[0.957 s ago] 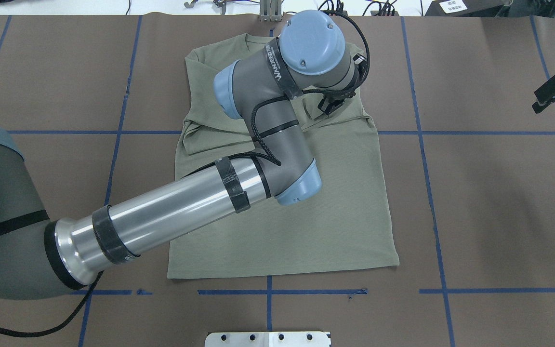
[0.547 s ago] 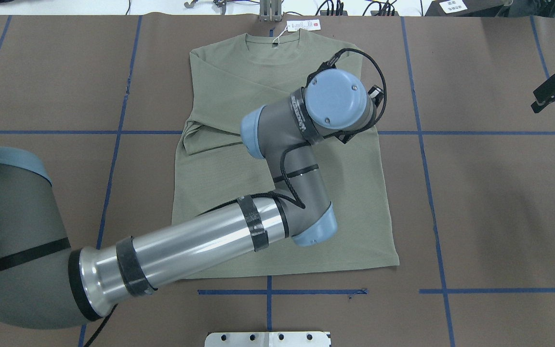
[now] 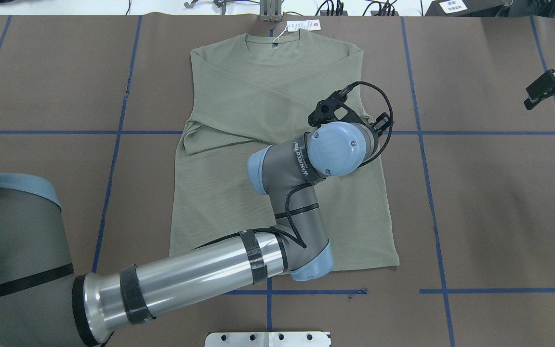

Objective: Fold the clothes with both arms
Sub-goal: 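Release the sleeve, move left gripper to hem while right gripper approaches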

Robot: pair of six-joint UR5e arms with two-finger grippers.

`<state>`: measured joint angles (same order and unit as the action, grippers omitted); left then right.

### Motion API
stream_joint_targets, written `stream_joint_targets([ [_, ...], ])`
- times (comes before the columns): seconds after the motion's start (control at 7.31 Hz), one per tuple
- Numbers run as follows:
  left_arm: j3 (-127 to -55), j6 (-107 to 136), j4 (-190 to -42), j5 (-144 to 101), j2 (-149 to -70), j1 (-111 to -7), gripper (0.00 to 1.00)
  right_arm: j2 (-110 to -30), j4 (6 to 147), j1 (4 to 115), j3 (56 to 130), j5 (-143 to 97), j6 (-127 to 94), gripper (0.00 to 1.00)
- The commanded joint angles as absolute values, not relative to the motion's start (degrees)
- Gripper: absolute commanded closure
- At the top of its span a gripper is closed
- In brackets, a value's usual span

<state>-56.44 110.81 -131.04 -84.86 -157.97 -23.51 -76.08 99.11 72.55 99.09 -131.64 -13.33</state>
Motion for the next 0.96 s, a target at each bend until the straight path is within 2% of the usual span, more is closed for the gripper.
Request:
stream_joint_targets([
  [0.0, -68.14, 105.68, -121.88, -89.62, -152.16, -25.48, 0.00, -76.11, 92.94, 69.20, 99.31, -132.45, -22.35, 0.00],
  [0.14, -74.64, 102.77, -117.38, -92.26, -148.66, -26.97, 0.00, -76.11, 88.29, 66.47, 99.49, -132.28, -29.11, 0.00],
  [0.41, -93.07, 92.61, -107.01, -96.14, -136.04, -28.99, 0.00, -76.81, 82.11, 61.55, 101.76, -130.53, -41.34, 0.00],
  [0.82, -110.07, 79.58, -100.22, -98.17, -121.07, -31.02, 0.00, -81.11, 82.00, 48.04, 112.56, -122.37, -58.74, 0.00],
])
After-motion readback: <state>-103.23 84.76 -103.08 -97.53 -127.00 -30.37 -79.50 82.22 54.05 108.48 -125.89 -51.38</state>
